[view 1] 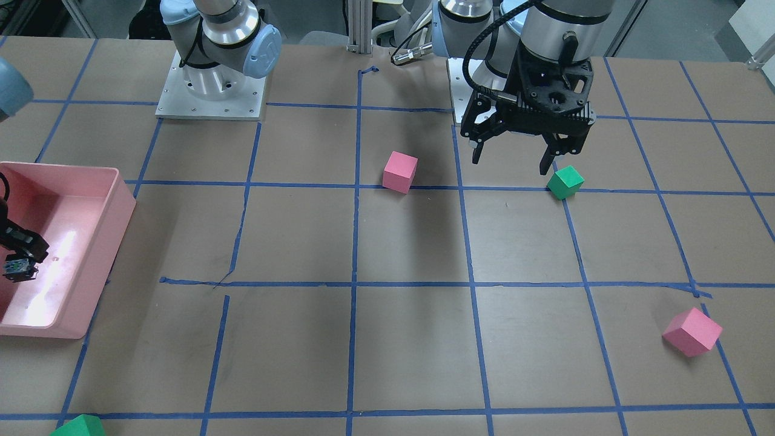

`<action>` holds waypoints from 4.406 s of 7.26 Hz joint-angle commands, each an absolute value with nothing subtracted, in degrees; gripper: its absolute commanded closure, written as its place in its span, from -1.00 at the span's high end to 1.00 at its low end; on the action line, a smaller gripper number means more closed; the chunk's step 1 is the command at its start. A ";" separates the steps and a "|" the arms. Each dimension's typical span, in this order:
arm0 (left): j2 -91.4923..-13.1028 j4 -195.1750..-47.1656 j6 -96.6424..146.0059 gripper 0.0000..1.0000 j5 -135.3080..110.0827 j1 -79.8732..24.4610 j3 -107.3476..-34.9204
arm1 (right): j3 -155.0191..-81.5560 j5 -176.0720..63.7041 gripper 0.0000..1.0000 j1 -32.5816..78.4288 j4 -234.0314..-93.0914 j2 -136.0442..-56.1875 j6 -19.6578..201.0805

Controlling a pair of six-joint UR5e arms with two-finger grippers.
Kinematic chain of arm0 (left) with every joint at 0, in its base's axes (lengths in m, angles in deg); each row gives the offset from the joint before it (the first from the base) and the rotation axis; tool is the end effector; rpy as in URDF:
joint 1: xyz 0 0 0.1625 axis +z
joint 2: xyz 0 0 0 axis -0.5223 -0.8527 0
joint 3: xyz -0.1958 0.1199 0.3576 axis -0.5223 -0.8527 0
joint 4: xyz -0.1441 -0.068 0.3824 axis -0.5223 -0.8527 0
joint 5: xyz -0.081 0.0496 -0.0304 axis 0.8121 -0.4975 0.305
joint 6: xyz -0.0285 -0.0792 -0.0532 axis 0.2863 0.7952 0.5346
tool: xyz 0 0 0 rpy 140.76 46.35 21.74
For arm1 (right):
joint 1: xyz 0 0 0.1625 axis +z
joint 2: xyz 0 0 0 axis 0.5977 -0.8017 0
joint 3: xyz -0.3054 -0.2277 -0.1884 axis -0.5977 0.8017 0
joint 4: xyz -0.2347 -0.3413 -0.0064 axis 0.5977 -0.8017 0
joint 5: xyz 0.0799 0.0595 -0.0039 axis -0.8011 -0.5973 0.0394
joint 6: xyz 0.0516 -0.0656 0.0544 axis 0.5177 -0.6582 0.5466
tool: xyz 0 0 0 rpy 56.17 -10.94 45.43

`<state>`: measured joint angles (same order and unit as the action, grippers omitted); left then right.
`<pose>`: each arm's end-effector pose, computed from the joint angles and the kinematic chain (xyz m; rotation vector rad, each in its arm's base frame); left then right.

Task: Align button upright
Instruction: 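Lift the button out of the pink tray with the right gripper, then carry the button toward the table center with the right gripper, then set the button down on its side and open the right gripper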

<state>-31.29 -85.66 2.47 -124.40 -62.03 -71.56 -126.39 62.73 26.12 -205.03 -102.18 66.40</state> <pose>-0.1630 -0.4871 0.5052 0.2985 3.1072 -0.2520 -0.1478 -0.5578 0.3143 -0.5134 -2.9834 0.0308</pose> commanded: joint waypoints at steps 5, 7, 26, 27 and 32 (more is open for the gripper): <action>-31.21 -86.18 2.39 1.00 -124.50 -60.36 -70.87 | -119.86 60.53 -1.00 50.95 -206.22 -97.87 80.15; -30.77 -87.23 2.48 1.00 -124.50 -60.35 -71.04 | -118.73 60.35 -1.00 58.53 -210.89 -92.26 92.10; -30.59 -87.33 7.75 1.00 -125.20 -60.53 -72.10 | -111.34 59.91 0.99 75.97 -214.18 -80.79 124.83; -30.77 -87.33 7.93 1.00 -125.20 -60.53 -72.27 | -111.69 59.83 0.99 75.97 -212.52 -81.84 125.10; -31.56 -80.80 17.59 1.00 -125.55 -63.07 -77.51 | -119.14 60.97 1.00 66.24 -204.17 -96.05 108.58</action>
<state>-31.54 -85.33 16.51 -125.26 -61.91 -74.51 -116.57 60.97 69.74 -207.31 -90.71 111.50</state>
